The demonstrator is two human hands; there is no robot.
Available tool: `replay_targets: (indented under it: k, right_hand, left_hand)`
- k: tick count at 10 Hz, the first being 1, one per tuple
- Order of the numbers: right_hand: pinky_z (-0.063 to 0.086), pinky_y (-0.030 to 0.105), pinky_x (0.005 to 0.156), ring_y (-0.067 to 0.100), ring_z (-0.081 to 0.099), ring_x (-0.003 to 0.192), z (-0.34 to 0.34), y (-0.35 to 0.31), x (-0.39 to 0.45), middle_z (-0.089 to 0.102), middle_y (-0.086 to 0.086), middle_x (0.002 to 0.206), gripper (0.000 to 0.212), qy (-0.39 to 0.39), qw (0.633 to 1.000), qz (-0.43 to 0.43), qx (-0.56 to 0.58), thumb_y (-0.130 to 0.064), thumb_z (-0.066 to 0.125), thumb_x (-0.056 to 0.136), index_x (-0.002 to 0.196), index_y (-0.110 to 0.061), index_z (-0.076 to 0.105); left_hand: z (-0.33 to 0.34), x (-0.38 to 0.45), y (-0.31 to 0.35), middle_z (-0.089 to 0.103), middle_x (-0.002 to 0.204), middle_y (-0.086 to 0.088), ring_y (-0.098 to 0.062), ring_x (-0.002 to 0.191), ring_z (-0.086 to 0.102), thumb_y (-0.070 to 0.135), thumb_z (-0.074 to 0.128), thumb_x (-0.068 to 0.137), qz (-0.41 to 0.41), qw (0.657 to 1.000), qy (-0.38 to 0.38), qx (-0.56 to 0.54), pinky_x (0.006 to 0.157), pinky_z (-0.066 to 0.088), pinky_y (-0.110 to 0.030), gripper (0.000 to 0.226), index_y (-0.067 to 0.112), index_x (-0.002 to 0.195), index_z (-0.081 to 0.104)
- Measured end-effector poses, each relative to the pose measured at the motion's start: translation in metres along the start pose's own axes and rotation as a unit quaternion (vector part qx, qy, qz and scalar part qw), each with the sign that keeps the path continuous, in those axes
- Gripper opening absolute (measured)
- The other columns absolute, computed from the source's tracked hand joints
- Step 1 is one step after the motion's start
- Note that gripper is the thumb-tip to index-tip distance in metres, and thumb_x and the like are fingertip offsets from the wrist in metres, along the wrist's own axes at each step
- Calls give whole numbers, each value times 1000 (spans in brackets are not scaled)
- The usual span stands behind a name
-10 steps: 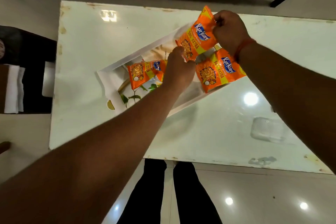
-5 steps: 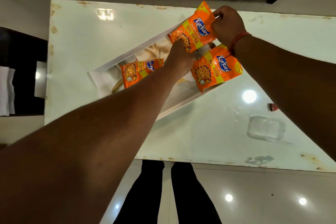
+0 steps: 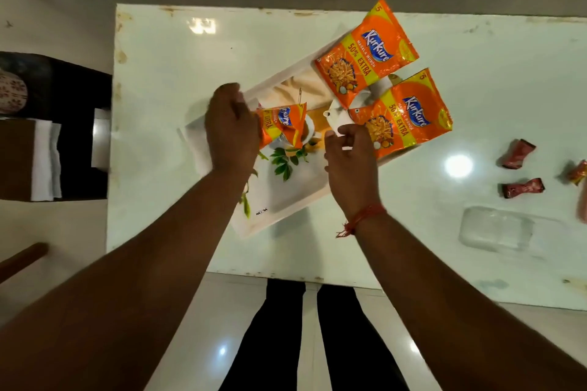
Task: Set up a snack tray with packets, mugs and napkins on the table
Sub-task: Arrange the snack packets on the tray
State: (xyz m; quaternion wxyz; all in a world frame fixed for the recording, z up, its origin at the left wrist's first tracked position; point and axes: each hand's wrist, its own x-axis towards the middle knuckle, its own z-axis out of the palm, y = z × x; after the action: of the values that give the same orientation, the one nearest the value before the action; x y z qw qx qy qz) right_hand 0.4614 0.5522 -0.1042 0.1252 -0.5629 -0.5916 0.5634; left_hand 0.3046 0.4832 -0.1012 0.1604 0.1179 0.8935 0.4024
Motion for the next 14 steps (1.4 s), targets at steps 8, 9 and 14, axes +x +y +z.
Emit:
replay_targets:
  k: [8, 9, 14]
  right_hand:
    - [57, 52, 84, 33, 67, 86, -14, -24, 48, 67, 8, 81, 19, -98, 988, 53, -105, -4, 59, 82, 72, -18, 66]
    - [55, 48, 89, 30, 67, 94, -26, -29, 54, 69, 6, 93, 16, -94, 986, 16, -136, -7, 57, 84, 82, -20, 67]
    - [47, 39, 104, 25, 60, 115, -84, -36, 86, 66, 8, 123, 22, 11, 939, -160, -305, -15, 52, 96, 112, -12, 67]
  left_hand:
    - [-3, -21, -28, 65, 91, -7, -26, 85, 67, 24, 38, 103, -166, 983, -82, -9, 75, 59, -45, 20, 20, 87, 50]
    - [3, -28, -24, 65, 93, -8, -26, 88, 67, 26, 39, 104, -161, 983, -91, -3, 76, 57, -43, 23, 24, 83, 48]
    - [60, -40, 18, 62, 85, -20, -31, 78, 57, 10, 49, 83, -233, 939, -236, -92, 82, 51, -43, 15, 19, 71, 51]
